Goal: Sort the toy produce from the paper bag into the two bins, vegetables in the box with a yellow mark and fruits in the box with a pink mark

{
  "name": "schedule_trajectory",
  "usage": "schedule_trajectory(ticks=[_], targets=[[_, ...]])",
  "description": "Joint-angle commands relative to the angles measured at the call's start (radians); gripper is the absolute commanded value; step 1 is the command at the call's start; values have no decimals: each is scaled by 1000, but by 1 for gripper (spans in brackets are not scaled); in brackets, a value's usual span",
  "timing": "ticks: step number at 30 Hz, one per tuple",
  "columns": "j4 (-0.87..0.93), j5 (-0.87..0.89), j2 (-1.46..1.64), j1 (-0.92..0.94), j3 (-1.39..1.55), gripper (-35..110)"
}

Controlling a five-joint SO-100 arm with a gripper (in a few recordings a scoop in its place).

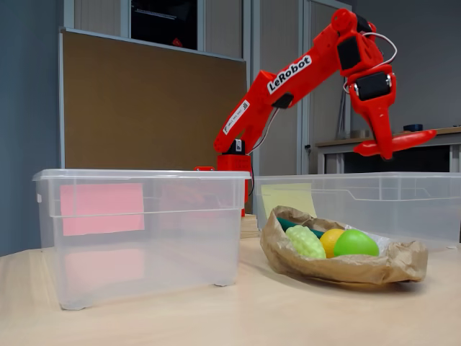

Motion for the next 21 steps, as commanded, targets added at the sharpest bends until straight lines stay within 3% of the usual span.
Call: schedule_trajectory(ticks=[1,11,21], targets=[[2,176,276,-84,348,0],[-9,729,531,-383,776,0],[-236,1164,566,-663,1005,0]])
